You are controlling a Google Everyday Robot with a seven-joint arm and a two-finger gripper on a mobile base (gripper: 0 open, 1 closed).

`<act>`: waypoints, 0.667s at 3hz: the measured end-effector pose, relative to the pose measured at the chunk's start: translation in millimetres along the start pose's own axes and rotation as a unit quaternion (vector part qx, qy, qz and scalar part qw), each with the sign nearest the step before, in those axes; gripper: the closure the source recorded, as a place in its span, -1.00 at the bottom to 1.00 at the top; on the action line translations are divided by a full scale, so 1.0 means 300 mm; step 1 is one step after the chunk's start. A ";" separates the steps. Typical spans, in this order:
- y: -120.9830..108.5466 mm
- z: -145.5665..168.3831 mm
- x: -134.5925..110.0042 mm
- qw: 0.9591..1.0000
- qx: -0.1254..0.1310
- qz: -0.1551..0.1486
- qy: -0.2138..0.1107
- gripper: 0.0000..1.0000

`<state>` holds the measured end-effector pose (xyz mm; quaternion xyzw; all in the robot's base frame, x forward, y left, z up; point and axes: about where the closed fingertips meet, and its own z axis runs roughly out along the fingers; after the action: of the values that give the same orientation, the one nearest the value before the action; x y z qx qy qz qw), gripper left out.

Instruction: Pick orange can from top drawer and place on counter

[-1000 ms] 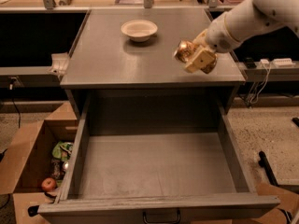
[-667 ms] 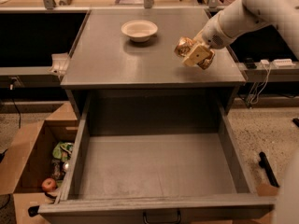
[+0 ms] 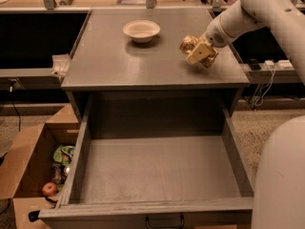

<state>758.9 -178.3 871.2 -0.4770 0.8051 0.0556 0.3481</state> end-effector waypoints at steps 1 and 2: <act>0.000 0.000 0.000 1.000 0.000 0.000 0.000 0.21; 0.000 0.000 0.000 1.000 0.000 0.000 0.000 -0.41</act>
Offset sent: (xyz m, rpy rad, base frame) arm 0.0000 0.0000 0.0000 0.0000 0.0000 0.0000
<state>758.9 -178.3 871.2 -0.4770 0.8051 0.0556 0.3481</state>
